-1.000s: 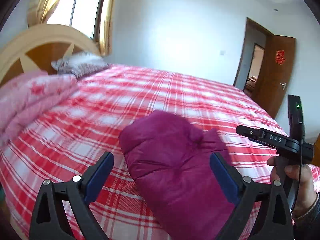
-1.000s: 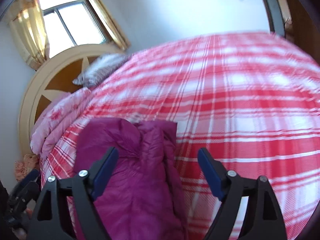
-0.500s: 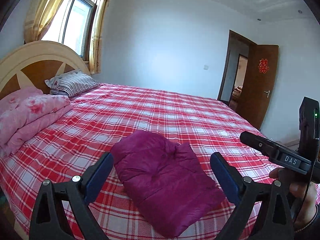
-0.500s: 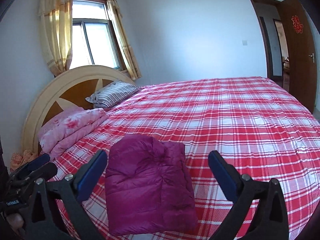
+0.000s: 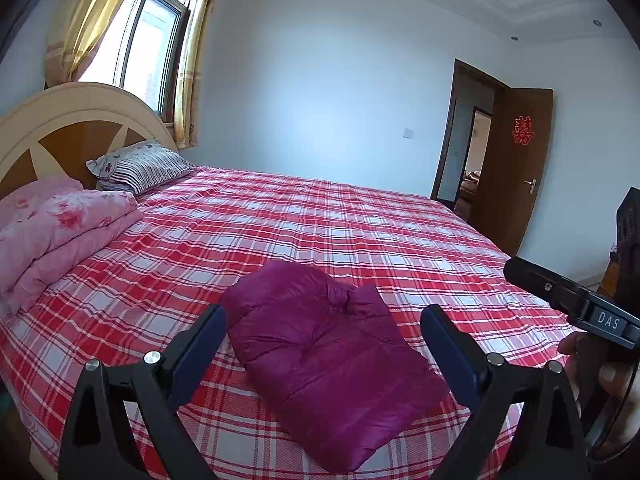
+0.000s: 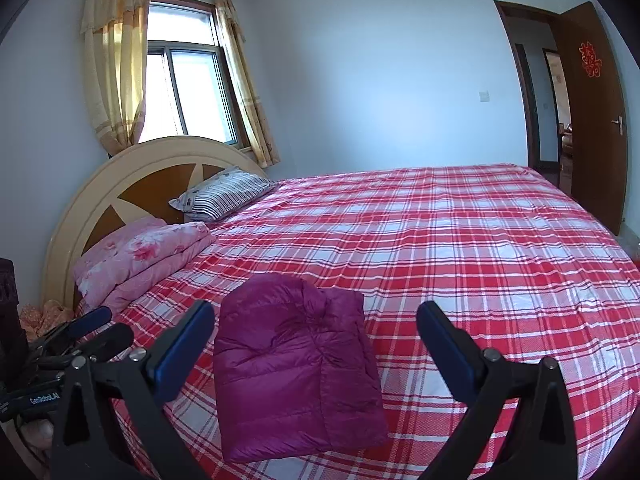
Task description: Fold large clothes
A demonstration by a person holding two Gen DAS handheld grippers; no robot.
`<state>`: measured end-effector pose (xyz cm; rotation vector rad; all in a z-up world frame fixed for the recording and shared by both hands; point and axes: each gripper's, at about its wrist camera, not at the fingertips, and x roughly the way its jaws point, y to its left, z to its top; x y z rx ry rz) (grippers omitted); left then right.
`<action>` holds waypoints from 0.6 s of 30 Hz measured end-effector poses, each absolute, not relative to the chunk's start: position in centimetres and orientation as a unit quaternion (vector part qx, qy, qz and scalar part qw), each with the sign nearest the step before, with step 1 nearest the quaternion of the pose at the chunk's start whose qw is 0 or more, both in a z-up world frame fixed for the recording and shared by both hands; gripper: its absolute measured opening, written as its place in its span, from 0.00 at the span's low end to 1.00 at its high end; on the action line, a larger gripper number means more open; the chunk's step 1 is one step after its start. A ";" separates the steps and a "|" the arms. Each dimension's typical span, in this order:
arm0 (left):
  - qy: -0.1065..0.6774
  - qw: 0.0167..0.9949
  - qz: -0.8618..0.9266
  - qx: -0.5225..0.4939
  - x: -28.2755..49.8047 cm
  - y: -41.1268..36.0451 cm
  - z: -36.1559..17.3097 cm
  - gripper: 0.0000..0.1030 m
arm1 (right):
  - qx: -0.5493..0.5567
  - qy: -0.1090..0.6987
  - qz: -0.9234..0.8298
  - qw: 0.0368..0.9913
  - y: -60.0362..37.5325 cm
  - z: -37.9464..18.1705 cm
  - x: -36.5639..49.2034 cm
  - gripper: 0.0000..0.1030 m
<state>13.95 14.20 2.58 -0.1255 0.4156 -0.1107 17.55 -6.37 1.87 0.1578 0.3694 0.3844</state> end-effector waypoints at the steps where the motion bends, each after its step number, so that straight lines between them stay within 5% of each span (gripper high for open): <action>1: 0.206 0.975 -0.055 -0.061 13.9 14.2 2.6 0.95 | 0.076 0.181 0.190 0.962 -6.3 1.9 17.4 1.00; 18: 0.203 0.979 -0.026 -0.026 13.7 13.4 2.6 0.95 | 0.077 0.168 0.189 0.964 -6.7 2.5 16.5 1.00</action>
